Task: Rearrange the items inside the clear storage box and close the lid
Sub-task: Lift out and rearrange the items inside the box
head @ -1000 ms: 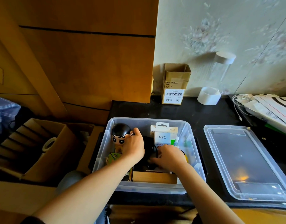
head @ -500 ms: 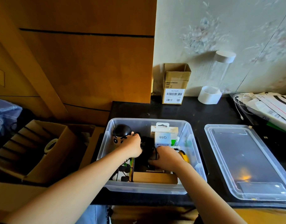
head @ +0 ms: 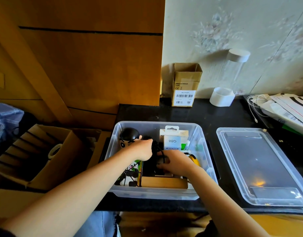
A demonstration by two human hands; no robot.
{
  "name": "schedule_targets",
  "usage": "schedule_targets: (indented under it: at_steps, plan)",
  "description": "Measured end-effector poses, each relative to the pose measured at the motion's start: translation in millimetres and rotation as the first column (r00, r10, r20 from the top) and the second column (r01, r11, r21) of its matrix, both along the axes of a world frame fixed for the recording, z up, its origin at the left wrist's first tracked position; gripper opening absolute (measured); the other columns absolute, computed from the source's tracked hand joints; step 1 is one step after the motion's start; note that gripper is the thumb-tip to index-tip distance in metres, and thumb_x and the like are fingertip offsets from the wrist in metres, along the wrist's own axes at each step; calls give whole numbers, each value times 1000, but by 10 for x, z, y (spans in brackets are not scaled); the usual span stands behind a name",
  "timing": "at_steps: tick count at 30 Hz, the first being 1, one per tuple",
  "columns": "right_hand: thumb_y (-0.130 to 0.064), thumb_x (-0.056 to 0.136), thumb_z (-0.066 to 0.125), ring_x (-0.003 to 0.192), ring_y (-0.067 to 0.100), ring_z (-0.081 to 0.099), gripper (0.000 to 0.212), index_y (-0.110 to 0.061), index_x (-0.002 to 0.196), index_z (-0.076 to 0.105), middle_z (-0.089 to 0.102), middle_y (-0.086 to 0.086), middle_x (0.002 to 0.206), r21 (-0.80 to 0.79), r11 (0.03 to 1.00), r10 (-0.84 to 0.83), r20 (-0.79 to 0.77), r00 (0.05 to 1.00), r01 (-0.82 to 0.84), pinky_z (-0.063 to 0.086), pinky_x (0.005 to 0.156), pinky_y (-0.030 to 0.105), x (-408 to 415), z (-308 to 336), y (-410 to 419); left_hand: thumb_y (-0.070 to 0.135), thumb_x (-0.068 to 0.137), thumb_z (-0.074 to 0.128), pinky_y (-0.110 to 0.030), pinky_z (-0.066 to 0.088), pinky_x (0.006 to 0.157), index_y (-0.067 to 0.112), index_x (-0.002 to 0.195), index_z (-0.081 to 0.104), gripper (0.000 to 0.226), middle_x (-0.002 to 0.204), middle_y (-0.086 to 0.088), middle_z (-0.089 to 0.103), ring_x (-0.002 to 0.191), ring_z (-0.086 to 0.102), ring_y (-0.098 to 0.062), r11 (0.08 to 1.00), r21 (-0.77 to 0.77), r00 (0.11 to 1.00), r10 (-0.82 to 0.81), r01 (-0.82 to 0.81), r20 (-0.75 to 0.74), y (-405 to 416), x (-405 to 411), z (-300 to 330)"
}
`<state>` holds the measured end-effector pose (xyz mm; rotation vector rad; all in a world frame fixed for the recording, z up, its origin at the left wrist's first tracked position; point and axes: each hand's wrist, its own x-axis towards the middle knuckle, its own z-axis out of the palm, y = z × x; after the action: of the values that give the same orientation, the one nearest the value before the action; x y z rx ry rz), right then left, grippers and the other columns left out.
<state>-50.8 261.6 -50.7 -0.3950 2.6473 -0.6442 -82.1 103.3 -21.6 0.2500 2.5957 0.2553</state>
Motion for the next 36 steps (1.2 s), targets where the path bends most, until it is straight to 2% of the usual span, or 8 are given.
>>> schedule_targets:
  at_steps: [3,7,10,16,20,25,29,36]
  plan:
    - [-31,92,56,95,15,62,47,-29,137,43,61,2,121,-9,1000,13,5,1000,-13,55,82,30,22,37,-14,14,95,45,-42,44,92,12,142,25,52,140,-14,41,125,44,-31,997,61,997,50,-47,-59,-36,39,-8]
    - [-29,93,53,95,17,63,47,-28,138,41,63,3,118,-23,1000,9,26,1000,-9,56,83,33,45,67,-26,15,92,54,-28,36,50,12,136,23,54,86,-4,49,67,51,-16,990,96,987,118,-108,-110,-76,90,-6]
    - [-27,95,51,89,18,64,43,-26,137,42,63,4,115,-30,999,-21,39,999,22,57,77,31,48,77,-25,14,91,55,-25,33,45,14,136,23,55,89,-5,53,60,46,-12,990,89,983,117,-105,-142,-74,98,20]
    - [-28,96,49,93,23,64,33,-19,127,48,65,9,110,-22,994,-105,18,994,106,55,83,35,20,55,-31,15,91,56,-32,43,63,18,137,23,57,131,-12,46,92,56,-21,993,88,988,89,-79,-126,-26,91,-1]
    - [-35,92,55,74,13,64,27,-13,106,62,71,4,84,13,993,-113,-15,993,113,52,73,24,15,55,-9,18,91,57,-36,48,82,19,140,29,56,139,-12,44,124,46,-27,997,61,991,46,-39,-124,25,79,-20]
    - [-42,79,69,60,6,56,23,-19,75,70,64,-7,64,17,993,-115,-52,992,116,45,55,16,8,121,58,22,87,64,-35,46,77,21,141,29,64,131,-10,50,115,52,-27,998,16,980,64,-62,-188,58,111,-10]
    - [-23,81,63,72,18,62,20,-23,99,72,68,1,89,168,966,-165,-174,971,195,55,64,26,3,174,167,30,81,73,-33,43,69,14,132,36,65,124,-12,50,109,56,-30,985,-162,938,-3,-56,-347,137,163,55]
    - [-26,91,56,88,19,61,23,-15,111,62,65,5,101,463,881,-19,-168,986,96,50,74,25,21,161,190,40,85,67,-32,35,74,10,115,57,44,109,-8,63,101,59,-25,976,-216,972,-89,40,-219,228,98,-10]
